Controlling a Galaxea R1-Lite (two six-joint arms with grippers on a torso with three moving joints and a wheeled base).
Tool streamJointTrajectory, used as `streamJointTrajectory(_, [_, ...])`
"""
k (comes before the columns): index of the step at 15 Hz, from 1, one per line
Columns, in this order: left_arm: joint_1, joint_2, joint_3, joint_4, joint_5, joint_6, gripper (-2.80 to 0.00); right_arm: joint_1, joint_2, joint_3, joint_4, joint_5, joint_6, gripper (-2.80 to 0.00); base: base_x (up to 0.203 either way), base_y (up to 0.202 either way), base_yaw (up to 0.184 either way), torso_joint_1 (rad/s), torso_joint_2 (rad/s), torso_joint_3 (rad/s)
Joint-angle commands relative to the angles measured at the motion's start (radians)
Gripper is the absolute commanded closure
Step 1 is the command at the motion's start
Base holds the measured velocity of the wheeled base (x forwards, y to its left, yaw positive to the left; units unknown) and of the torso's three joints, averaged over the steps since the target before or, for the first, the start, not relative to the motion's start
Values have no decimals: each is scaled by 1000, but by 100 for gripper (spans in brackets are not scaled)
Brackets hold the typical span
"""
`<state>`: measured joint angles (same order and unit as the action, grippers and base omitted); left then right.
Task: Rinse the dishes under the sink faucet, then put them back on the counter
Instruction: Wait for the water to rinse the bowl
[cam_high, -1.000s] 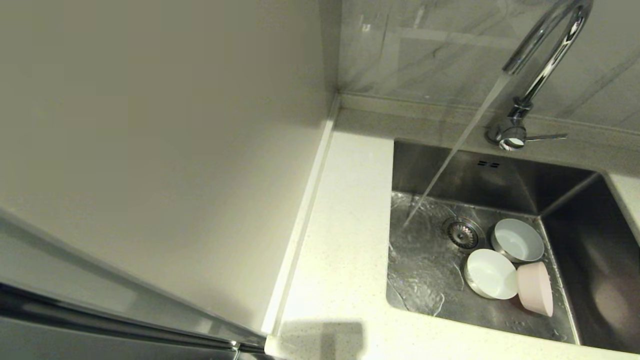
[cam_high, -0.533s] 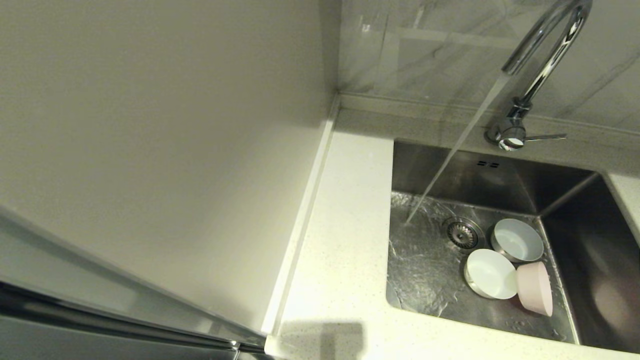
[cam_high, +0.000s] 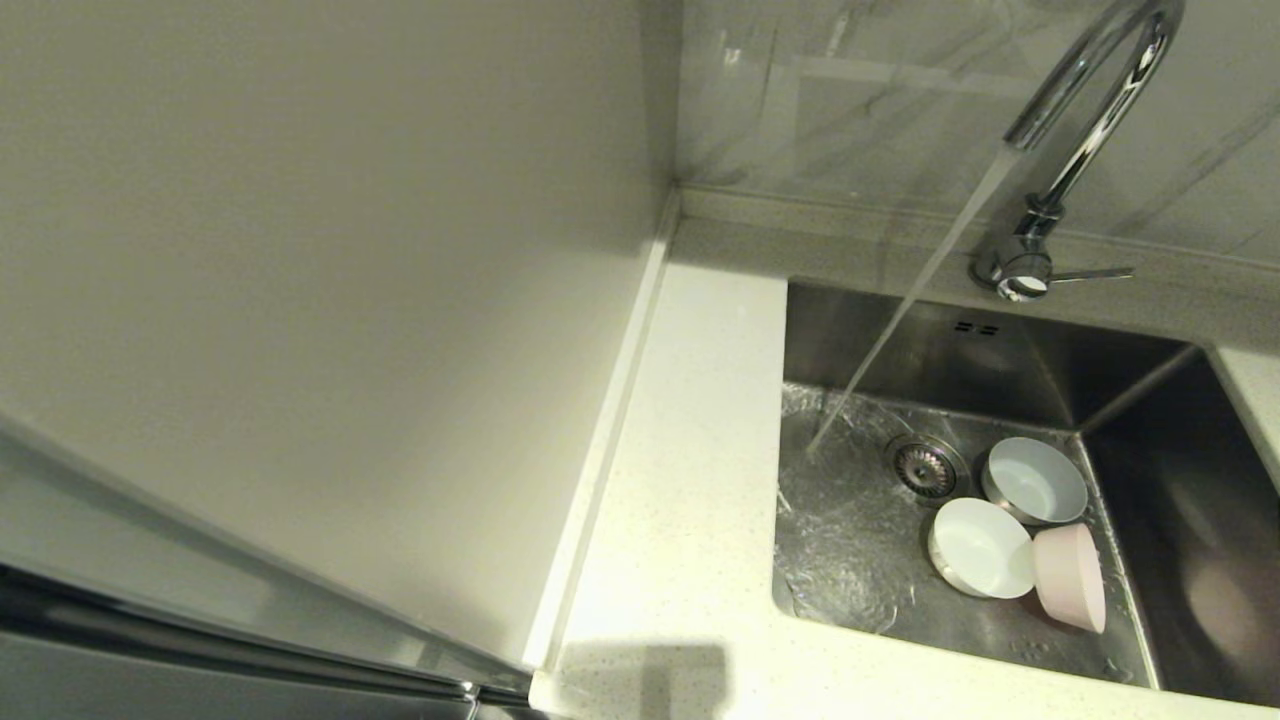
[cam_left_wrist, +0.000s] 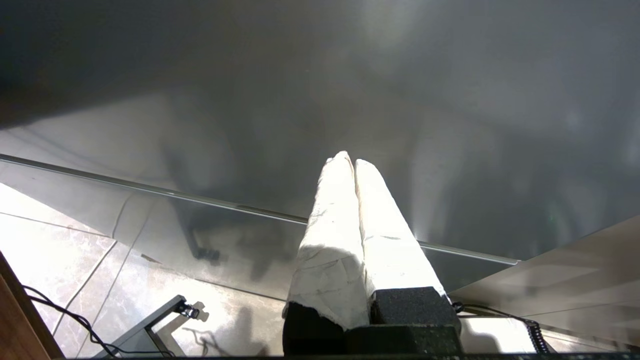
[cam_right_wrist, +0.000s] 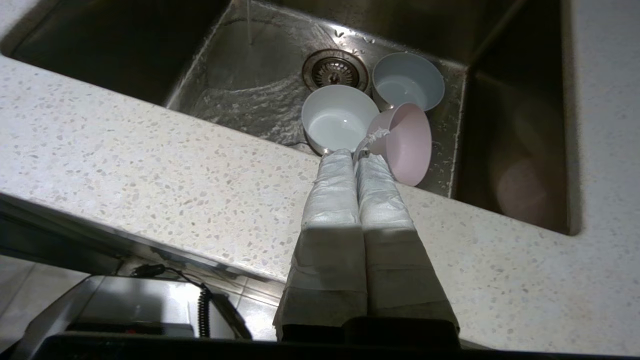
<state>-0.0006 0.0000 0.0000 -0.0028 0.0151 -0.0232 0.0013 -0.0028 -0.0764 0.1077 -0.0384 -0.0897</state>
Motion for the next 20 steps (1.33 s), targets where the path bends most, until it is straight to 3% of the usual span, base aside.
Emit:
streamJointTrajectory(1, [0,-3,0,0,1,-1,0,0,3,6,3,13,16,0,0,0,0,0,0,0])
streamJointTrajectory(7, [-1,-4,0,0,0,-1,0,1,3,27,10,31,77,0,0,0,0,0,0,0])
streamJointTrajectory(20, [1,-3,0,0,0,-1,0,1,3,27,10,32,79,0,0,0,0,0,0,0])
